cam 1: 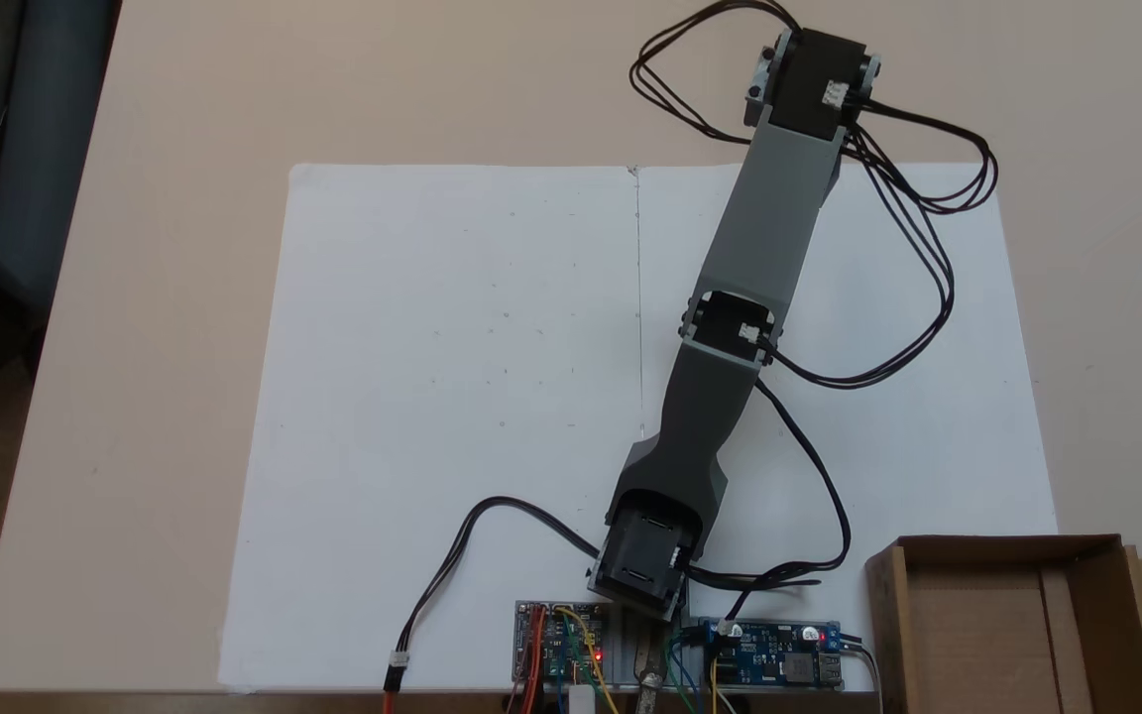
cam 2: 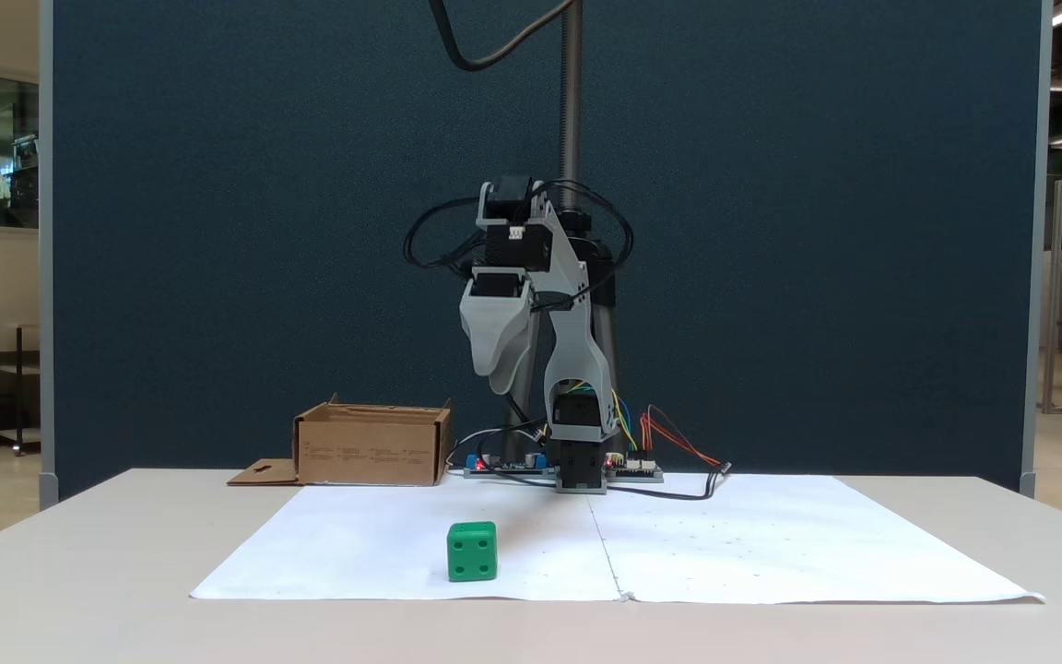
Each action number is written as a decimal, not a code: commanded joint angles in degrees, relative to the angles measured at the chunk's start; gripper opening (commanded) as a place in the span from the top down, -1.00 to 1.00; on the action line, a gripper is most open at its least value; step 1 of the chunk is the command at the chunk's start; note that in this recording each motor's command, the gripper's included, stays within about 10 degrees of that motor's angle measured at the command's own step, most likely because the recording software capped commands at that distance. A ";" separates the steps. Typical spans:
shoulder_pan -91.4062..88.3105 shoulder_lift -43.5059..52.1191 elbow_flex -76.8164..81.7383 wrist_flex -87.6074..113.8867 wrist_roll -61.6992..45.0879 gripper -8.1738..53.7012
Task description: Grasp a green dice and put it in the bin.
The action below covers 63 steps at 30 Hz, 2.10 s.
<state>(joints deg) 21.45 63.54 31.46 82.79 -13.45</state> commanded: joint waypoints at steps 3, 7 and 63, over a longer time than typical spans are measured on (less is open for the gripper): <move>0.79 1.14 -2.29 0.44 -8.00 -0.66; 0.70 1.05 -2.29 0.26 -11.07 -0.66; -1.67 -14.68 -20.57 8.44 -0.44 -0.65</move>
<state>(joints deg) 18.98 47.11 12.74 82.79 -19.69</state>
